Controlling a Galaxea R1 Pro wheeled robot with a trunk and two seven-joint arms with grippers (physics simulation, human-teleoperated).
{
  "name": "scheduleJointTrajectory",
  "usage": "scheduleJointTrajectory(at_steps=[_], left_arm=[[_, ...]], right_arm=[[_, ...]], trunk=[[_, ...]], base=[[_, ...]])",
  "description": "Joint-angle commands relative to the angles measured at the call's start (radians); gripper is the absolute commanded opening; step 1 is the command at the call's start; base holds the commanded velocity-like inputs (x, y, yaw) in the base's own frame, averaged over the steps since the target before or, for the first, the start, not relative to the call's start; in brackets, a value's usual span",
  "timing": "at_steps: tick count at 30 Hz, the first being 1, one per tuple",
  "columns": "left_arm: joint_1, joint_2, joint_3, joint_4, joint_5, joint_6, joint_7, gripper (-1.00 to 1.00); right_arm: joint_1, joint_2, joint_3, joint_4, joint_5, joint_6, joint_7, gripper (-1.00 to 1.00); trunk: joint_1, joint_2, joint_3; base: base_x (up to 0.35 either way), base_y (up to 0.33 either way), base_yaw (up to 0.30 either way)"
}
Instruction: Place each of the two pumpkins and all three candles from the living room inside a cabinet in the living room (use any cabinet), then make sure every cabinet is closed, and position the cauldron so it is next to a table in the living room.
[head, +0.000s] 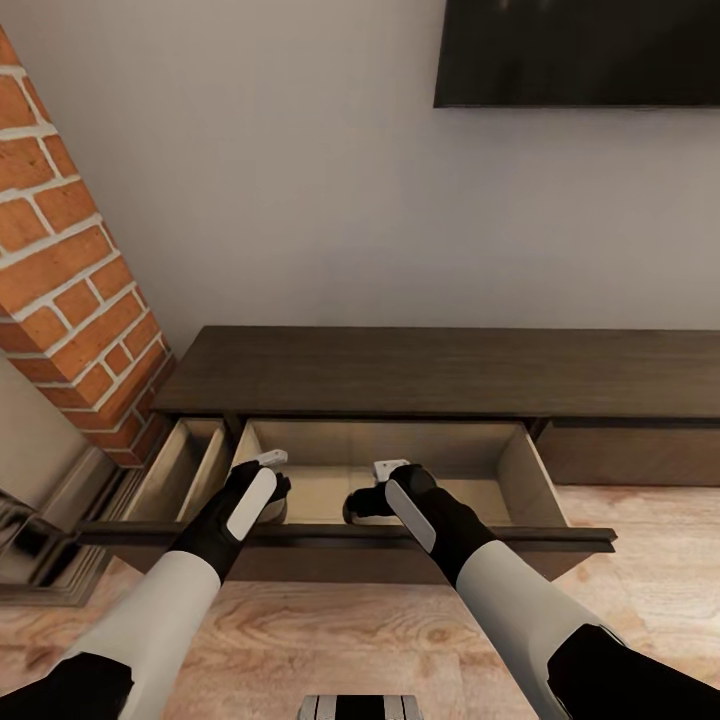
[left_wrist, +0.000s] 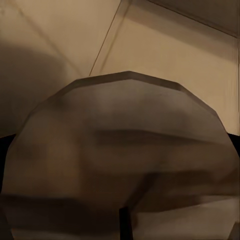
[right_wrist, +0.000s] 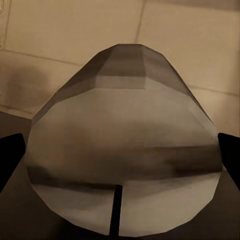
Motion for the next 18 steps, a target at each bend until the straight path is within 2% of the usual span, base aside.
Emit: scheduleJointTrajectory(at_steps=[1, 14, 18], left_arm=[[0.0, 0.0, 0.0, -0.003, 0.0, 0.001, -0.001, -1.0], [0.0, 0.003, -0.001, -0.015, -0.001, 0.004, -0.005, -1.0], [0.0, 0.008, -0.003, -0.013, -0.001, 0.005, -0.004, -1.0]], right_arm=[[0.0, 0.0, 0.0, 0.0, -0.003, -0.001, 0.001, -1.0], [0.001, 0.0, 0.0, -0.001, -0.003, -0.001, 0.002, -1.0], [0.001, 0.0, -0.001, 0.0, -0.003, -0.001, 0.002, -1.0]], trunk=[[0.0, 0.0, 0.0], [0.0, 0.0, 0.0], [0.0, 0.0, 0.0]], base=[[0.0, 0.0, 0.0], [0.0, 0.0, 0.0], [0.165, 0.0, 0.0]])
